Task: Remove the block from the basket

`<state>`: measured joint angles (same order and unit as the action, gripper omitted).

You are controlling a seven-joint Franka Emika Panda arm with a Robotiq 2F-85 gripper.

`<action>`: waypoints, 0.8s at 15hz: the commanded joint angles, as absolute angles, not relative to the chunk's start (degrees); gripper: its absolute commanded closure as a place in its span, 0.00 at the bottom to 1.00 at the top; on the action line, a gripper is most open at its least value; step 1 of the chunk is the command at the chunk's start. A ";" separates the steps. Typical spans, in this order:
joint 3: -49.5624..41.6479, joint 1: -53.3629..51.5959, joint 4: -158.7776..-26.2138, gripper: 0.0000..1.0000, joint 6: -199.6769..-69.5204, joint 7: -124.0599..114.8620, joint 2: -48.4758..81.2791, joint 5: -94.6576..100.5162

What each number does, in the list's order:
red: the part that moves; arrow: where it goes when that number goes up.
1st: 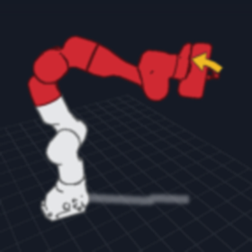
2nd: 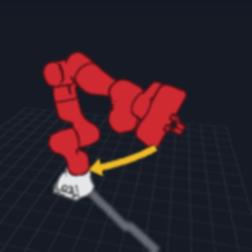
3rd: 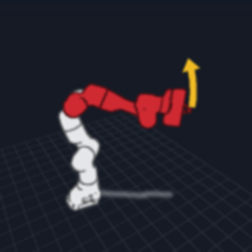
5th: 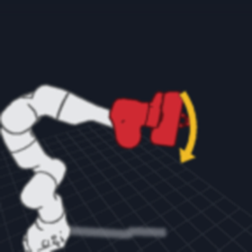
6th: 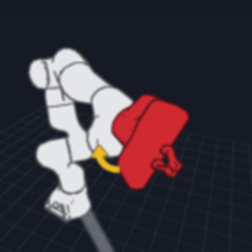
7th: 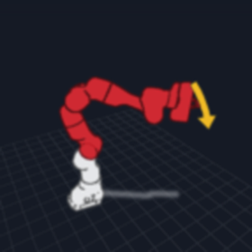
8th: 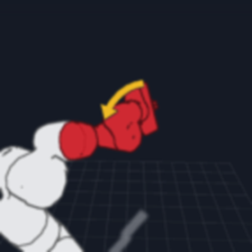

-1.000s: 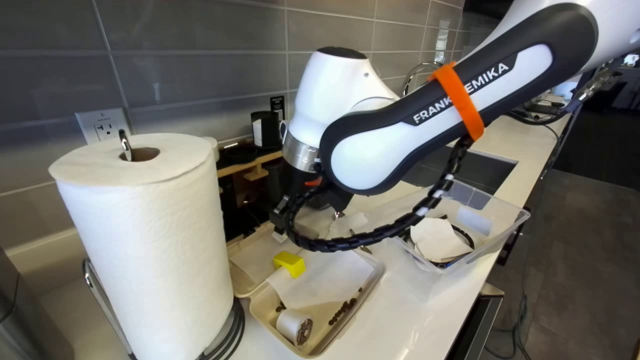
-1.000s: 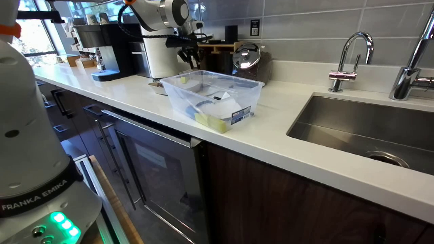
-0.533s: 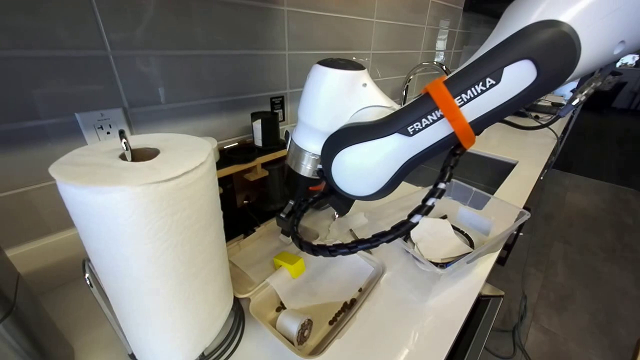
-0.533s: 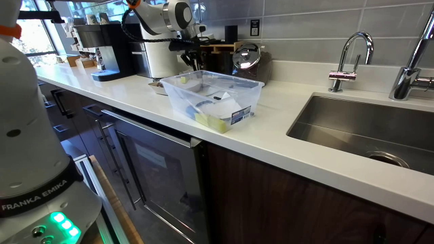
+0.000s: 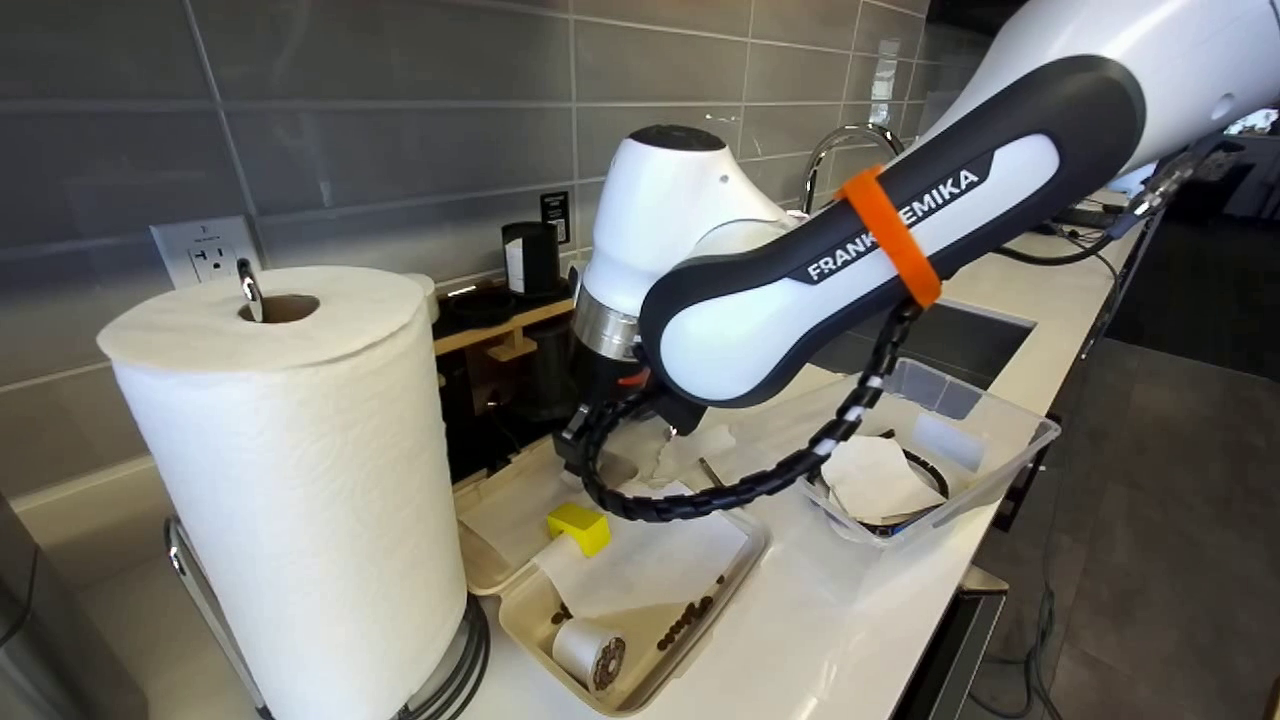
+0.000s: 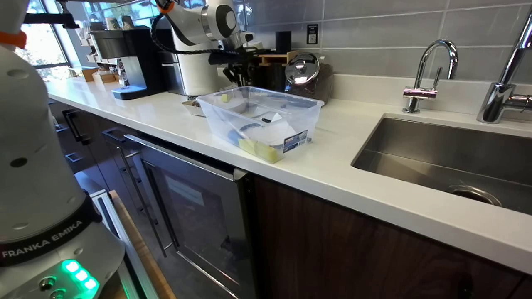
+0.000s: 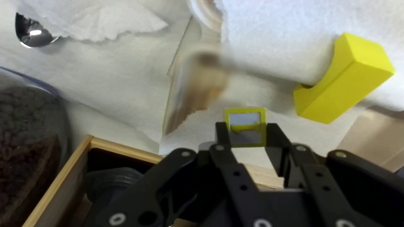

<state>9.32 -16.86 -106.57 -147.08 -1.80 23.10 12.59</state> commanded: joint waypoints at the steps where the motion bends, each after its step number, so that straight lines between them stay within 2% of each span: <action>1: 8.19 -18.05 -105.29 0.91 -146.05 -2.69 24.22 14.08; 3: 8.09 -18.14 -105.19 0.91 -145.97 -2.67 24.31 13.97; 4: 8.02 -18.18 -105.12 0.41 -145.84 -2.80 24.30 13.94; 5: 8.00 -18.16 -105.11 0.40 -145.80 -2.80 24.26 13.84; 6: 7.91 -18.15 -105.20 0.34 -145.57 -2.88 24.02 13.84; 10: 8.28 -17.35 -105.99 0.03 -145.66 -2.54 22.42 12.44; 12: 9.88 -15.98 -107.31 0.00 -145.97 -1.22 20.64 9.18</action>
<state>8.47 -17.13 -105.95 -147.08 -1.88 23.07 12.32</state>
